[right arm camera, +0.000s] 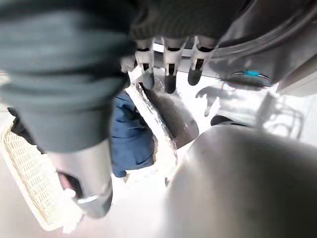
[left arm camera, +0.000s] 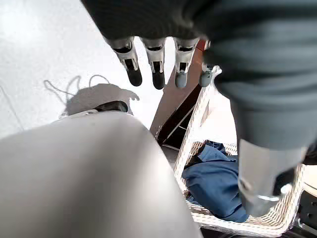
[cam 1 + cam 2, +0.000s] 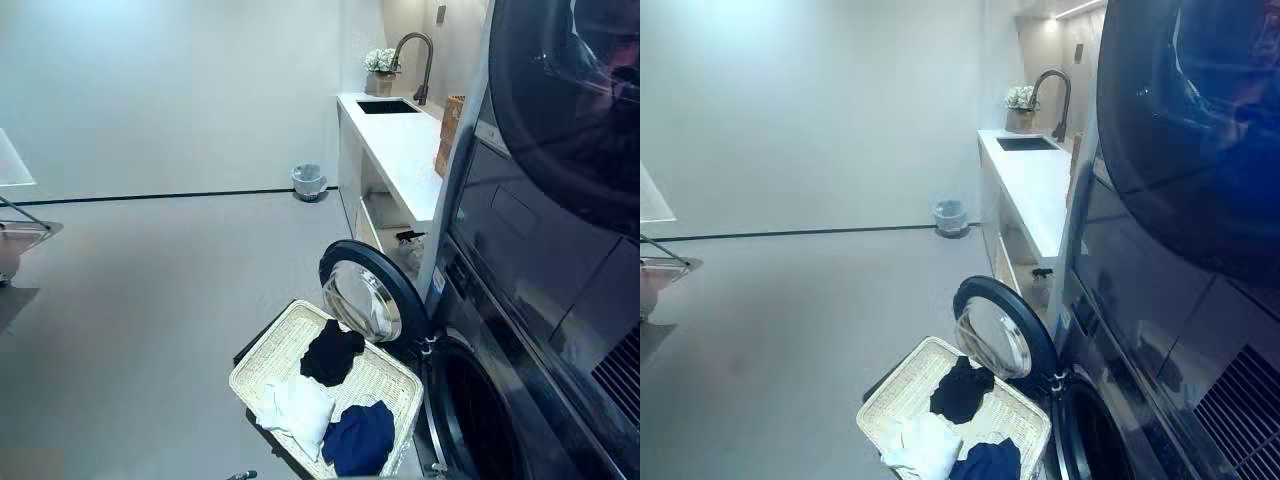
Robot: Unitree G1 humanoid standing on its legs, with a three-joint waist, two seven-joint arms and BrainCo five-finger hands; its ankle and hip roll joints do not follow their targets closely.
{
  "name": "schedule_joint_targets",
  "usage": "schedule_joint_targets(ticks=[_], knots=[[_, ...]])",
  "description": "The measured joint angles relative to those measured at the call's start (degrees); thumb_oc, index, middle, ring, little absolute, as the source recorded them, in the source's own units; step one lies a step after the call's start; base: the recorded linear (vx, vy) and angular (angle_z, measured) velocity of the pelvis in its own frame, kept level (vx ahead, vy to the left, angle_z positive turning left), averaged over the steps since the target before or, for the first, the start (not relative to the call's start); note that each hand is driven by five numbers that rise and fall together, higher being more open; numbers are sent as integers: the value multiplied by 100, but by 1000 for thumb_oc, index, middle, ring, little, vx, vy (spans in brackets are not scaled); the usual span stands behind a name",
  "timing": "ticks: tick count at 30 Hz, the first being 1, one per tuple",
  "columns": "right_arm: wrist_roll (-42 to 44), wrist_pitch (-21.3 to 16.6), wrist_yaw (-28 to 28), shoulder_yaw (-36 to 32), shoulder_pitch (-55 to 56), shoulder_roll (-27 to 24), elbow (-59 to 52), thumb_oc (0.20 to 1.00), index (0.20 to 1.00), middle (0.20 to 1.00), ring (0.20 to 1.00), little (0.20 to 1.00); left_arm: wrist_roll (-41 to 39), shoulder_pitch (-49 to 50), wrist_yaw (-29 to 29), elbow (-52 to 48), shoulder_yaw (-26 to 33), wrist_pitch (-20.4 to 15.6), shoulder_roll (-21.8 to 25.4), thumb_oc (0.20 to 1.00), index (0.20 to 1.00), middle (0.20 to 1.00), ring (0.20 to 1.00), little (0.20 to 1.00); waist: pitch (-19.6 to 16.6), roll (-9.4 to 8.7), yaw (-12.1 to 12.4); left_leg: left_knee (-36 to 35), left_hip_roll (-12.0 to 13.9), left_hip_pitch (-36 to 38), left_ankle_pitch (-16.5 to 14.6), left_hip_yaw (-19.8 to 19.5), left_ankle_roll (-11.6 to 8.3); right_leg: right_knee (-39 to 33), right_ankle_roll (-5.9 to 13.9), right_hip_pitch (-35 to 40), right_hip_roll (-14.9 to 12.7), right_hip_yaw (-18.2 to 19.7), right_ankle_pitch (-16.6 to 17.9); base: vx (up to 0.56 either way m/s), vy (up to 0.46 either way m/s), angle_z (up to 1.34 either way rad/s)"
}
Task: Put the clothes into the washing machine.
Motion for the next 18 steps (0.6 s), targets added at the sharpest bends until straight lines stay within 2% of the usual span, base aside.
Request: schedule_joint_targets(ticks=[5,8,11,15,18], knots=[[0,4,2,0,0,-7,0,1000,1000,1000,1000,1000,4,2,91,0,-4,-23,-4,1000,1000,1000,1000,1000,5,7,1,0,1,-8,-1,0,0,0,0,-9,1,0,0,39,-17,-18],[0,4,1,1,0,-9,0,1000,1000,1000,1000,1000,3,2,387,1,-2,-23,-19,1000,1000,1000,1000,1000,8,11,2,0,1,-12,-3,0,-1,0,-1,-11,1,0,-2,48,2,0],[3,4,0,0,0,-13,3,1000,1000,1000,1000,1000,-59,3,862,6,12,-32,-50,1000,1000,1000,1000,1000,14,18,2,0,1,-13,-6,0,-1,0,-2,-11,0,1,-3,66,7,0],[5,7,-4,0,1,-20,7,1000,1000,1000,1000,1000,-141,4,1892,6,329,-193,-115,1000,1000,1000,1000,1000,25,28,3,1,4,-13,-11,0,-3,-1,-5,-13,3,-2,-8,67,19,0],[5,8,-3,6,6,-41,11,1000,1000,1000,1000,1000,223,-15,2537,-8,370,-388,-79,1000,1000,1000,1000,1000,50,64,-1,2,3,-67,-10,1,-2,-1,-4,-69,0,-1,-8,36,42,0]])
